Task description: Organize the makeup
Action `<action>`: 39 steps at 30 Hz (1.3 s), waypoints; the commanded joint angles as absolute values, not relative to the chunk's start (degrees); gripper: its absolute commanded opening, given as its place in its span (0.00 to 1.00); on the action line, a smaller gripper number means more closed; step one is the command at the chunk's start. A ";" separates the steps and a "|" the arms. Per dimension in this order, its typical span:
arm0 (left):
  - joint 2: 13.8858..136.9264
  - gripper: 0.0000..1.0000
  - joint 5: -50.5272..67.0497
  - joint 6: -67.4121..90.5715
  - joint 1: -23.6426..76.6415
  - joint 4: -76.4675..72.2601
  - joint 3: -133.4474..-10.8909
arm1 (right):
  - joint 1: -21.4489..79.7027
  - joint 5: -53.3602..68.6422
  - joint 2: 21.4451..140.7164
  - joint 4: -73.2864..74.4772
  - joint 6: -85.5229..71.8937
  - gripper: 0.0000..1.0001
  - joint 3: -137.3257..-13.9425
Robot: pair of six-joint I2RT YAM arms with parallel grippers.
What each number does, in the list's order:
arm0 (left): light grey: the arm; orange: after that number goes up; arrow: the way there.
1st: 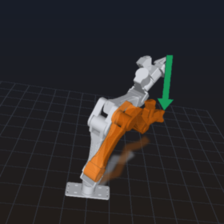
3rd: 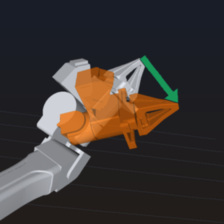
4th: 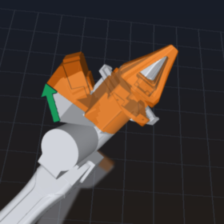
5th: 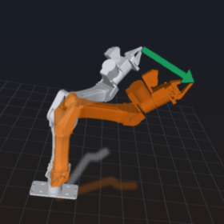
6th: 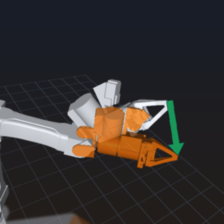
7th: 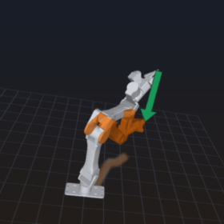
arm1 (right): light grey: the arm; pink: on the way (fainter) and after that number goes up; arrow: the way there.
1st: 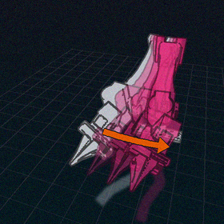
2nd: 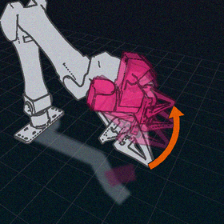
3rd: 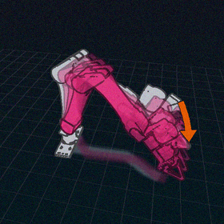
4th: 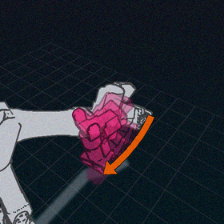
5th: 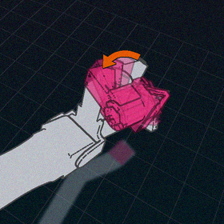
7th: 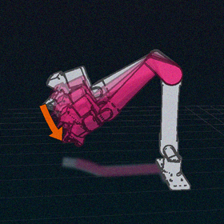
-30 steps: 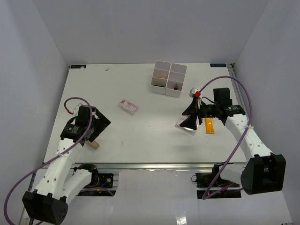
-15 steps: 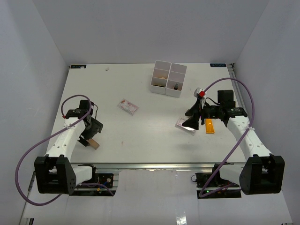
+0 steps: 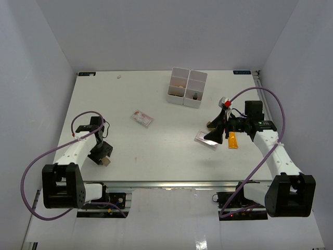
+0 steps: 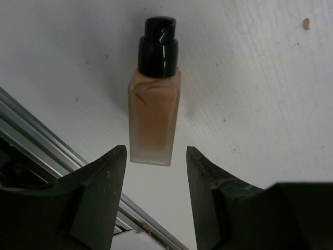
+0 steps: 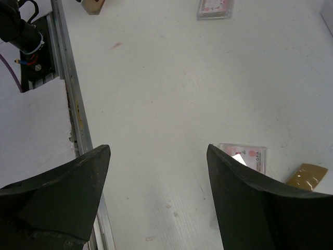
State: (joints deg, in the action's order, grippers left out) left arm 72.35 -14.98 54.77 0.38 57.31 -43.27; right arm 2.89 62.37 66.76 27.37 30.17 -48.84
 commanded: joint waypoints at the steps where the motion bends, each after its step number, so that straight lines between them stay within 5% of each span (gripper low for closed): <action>1: 72.43 0.57 -15.02 54.05 0.05 52.63 -42.09 | 2.37 64.69 66.27 26.19 29.88 0.81 -48.08; 5: 73.29 0.51 -14.70 53.62 -2.62 50.34 -40.49 | 2.12 64.94 66.45 26.28 29.80 0.82 -47.99; 13: 74.73 0.61 -15.35 53.00 -3.31 49.08 -39.11 | 1.61 65.39 66.82 26.22 29.71 0.82 -47.90; 17: 74.07 0.54 -14.55 52.60 -3.34 48.28 -39.52 | 1.34 65.39 67.05 26.28 29.71 0.82 -47.90; 20: 71.94 0.32 -11.63 50.36 -3.34 47.20 -40.21 | 1.21 65.48 67.15 26.28 29.71 0.82 -47.88; 24: 68.49 0.26 -2.35 43.25 -3.24 43.13 -40.95 | 1.05 65.49 67.06 26.28 29.89 0.82 -47.64; 32: 58.09 0.09 33.36 37.71 4.74 15.70 -35.69 | 0.97 70.90 67.28 26.87 30.10 0.82 -47.69; 39: 61.54 0.08 36.37 34.94 26.24 -17.63 -35.77 | 1.21 75.02 70.95 31.49 26.63 0.89 -55.31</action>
State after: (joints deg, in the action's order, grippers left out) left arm 59.58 28.19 38.02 18.57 8.46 -35.34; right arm 1.19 70.71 68.76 27.62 28.03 -48.59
